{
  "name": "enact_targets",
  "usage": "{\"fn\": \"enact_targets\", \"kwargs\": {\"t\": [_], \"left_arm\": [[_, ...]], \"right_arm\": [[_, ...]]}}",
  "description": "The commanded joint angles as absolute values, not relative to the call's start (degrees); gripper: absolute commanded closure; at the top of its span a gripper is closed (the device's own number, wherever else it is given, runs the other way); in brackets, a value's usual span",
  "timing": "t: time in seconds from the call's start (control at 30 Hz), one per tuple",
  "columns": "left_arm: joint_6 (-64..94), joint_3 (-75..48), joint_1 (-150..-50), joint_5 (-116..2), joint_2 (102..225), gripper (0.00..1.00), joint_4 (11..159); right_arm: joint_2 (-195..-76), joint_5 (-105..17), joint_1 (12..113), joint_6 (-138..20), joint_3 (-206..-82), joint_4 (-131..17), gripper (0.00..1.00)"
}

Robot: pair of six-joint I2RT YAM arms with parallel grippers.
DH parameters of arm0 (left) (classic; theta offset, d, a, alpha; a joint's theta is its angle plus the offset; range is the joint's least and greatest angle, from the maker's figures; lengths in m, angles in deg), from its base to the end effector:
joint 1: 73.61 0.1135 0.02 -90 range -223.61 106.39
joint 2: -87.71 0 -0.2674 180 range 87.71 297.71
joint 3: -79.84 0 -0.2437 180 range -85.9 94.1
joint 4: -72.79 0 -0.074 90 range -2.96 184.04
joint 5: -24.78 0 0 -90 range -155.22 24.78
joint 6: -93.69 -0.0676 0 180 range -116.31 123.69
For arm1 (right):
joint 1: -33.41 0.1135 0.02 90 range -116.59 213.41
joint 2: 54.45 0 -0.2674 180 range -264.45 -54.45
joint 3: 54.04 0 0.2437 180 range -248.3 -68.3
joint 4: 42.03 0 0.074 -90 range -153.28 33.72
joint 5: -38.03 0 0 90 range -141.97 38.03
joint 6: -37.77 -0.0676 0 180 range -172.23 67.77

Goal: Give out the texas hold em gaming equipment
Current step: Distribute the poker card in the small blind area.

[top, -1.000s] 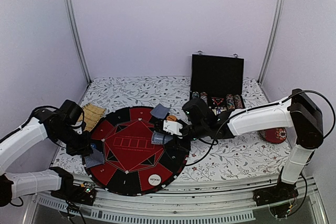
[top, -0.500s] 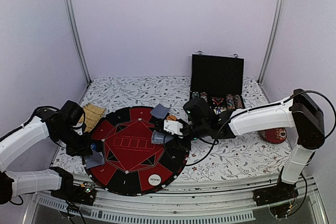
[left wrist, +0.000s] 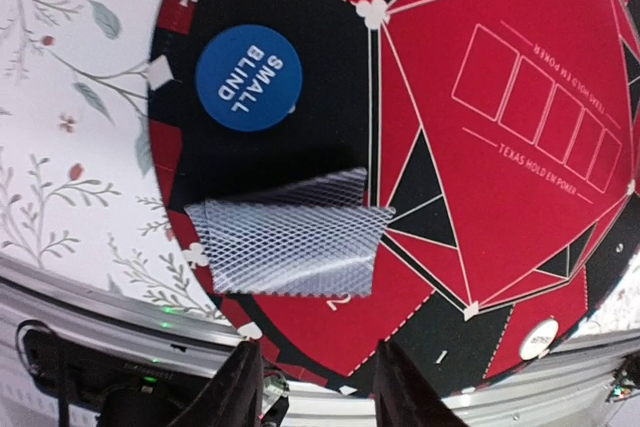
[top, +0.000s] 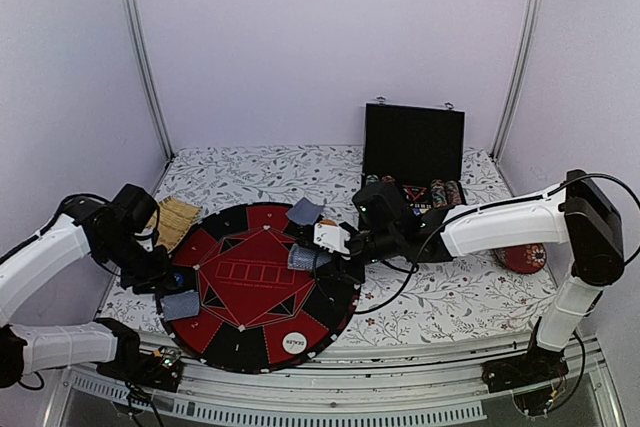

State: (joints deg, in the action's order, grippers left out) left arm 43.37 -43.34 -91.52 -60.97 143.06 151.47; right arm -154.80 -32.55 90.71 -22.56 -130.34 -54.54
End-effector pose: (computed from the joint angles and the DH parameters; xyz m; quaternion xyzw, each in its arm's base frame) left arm 0.1344 -0.0487 0.2018 -0.1835 0.9760 -0.0859 0.0798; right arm 0.1978 0.3498 0.1952 -0.6609 0.5866 0.2521 0.3944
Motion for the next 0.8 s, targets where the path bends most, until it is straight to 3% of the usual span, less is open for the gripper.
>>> {"fn": "enact_targets", "kwargs": {"t": [0.0, 0.17, 0.43, 0.77], "left_arm": [[43.84, -39.10, -90.75, -65.76, 143.45, 0.59, 157.98], [42.58, -36.16, -90.75, -65.74, 141.56, 0.60, 158.79], [41.06, -34.05, -96.84, -56.76, 139.39, 0.63, 138.28], [34.70, -39.56, -115.97, -50.92, 146.27, 0.42, 101.57]], "right_arm": [[-152.78, -31.49, 90.45, -22.25, -129.46, -53.03, 0.64], [-153.12, -31.49, 90.38, -22.26, -129.77, -53.22, 0.64], [-152.63, -31.83, 90.41, -22.56, -130.48, -54.05, 0.64], [-151.76, -33.94, 92.81, -25.70, -131.75, -56.29, 0.64]]}}
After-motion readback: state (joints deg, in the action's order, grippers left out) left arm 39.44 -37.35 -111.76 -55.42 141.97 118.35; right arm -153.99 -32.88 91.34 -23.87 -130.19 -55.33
